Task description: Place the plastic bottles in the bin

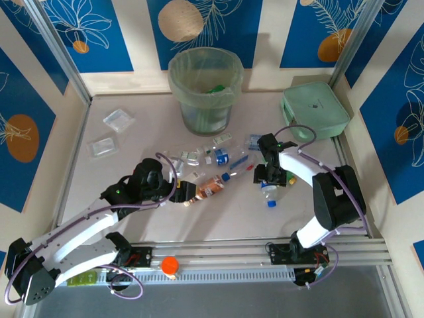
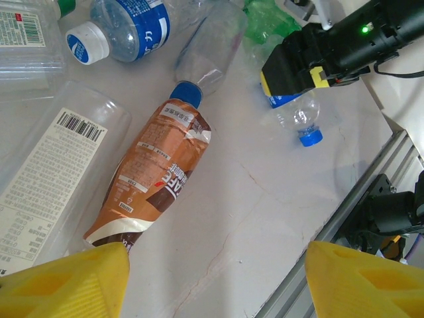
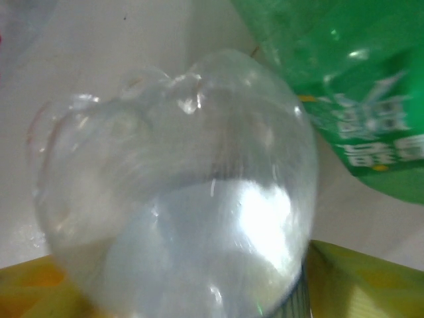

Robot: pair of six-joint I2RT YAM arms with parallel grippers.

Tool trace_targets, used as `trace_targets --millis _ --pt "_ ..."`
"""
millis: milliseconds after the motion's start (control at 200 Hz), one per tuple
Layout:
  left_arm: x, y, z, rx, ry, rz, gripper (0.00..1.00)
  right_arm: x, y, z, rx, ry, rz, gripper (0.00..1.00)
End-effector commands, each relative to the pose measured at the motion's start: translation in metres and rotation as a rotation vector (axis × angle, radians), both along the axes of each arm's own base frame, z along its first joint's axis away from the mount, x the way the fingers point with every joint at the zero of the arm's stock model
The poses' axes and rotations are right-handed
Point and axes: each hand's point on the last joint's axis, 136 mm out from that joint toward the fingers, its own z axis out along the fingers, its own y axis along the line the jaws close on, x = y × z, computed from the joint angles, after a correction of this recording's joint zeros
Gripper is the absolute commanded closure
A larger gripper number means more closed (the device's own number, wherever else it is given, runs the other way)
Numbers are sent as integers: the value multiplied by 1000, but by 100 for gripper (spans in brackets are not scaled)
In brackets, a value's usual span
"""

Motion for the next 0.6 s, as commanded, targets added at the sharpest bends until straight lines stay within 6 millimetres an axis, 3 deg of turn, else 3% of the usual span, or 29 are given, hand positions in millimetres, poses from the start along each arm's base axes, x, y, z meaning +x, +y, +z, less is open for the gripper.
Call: trace_targets --millis 0,380,595 --pt "-3 -1 5 -17 -19 -11 30 8 11 6 35 -20 20 31" --pt "-2 0 7 -13 -29 -5 29 4 15 5 64 -13 32 43" --pt "-3 0 22 -44 -33 -1 29 -8 24 18 84 -35 53 44"
